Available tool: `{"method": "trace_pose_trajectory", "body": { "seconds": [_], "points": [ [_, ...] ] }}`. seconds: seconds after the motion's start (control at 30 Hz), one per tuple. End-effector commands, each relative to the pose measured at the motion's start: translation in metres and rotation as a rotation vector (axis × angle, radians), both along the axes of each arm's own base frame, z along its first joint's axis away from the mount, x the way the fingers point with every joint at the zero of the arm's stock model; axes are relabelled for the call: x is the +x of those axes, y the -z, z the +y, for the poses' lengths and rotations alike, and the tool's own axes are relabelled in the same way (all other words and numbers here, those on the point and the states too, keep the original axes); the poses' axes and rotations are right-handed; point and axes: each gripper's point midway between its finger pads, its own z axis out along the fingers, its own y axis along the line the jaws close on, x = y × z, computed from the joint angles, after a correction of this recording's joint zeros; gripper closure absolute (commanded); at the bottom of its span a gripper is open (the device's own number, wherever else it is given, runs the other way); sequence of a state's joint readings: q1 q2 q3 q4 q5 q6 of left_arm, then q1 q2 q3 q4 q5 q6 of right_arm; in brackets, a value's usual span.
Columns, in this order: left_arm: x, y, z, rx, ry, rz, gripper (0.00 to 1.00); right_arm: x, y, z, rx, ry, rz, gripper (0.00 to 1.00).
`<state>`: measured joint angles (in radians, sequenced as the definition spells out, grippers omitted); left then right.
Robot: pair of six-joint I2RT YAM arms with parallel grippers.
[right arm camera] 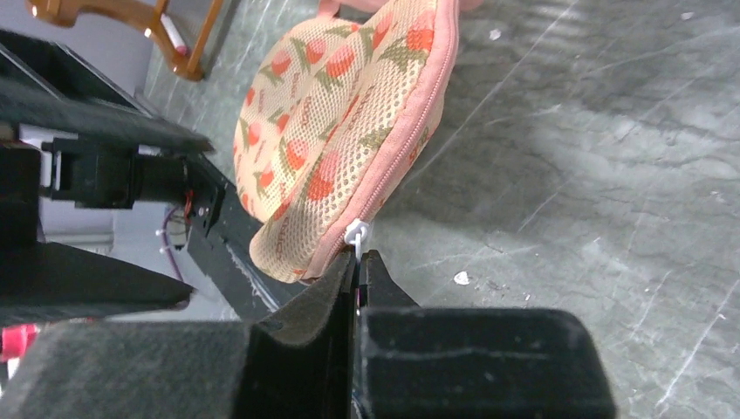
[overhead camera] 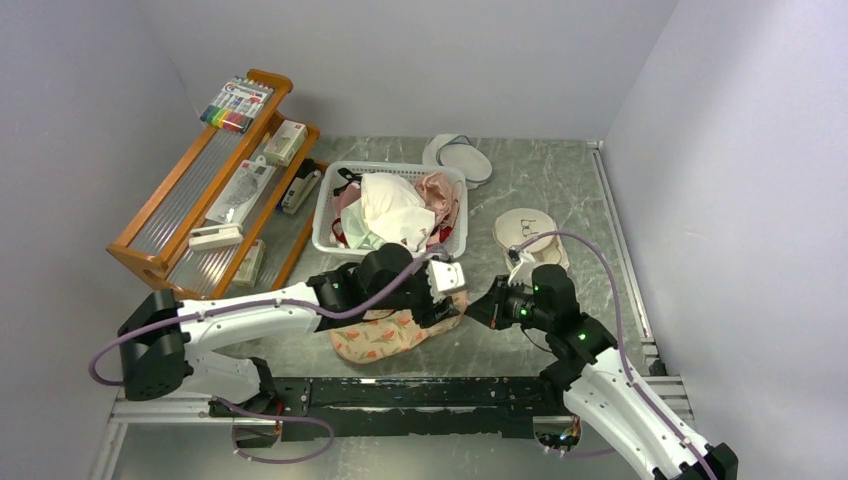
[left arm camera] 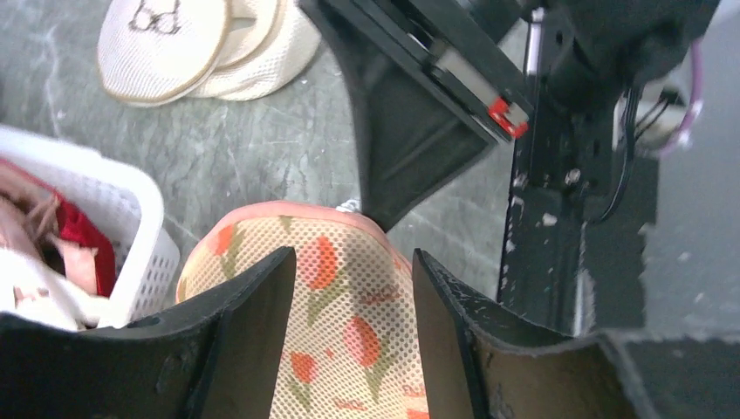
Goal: Unzip the laundry bag and remove the bra
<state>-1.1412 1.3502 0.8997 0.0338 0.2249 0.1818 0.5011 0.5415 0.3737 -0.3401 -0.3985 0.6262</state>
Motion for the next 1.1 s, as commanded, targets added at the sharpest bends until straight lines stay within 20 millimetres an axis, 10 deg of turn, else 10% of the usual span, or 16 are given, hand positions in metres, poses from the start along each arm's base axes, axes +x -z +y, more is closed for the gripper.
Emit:
{"method": "trace_pose_trajectory", "body": {
  "seconds": [0.0,0.3,1.07],
  "points": [
    [0.013,-0.037,0.012,-0.189,-0.311,0.256,0.36,-0.011,-0.018,0.008,0.031,-0.095,-0.016,1.00],
    [-0.004,-0.008,0.000,-0.190,-0.506,0.495,0.23,-0.016,-0.019,0.013,0.036,-0.152,-0.012,1.00],
    [-0.009,0.051,0.005,0.056,-0.576,0.271,0.92,-0.005,0.000,0.011,-0.026,-0.116,0.049,1.00]
  ]
}}
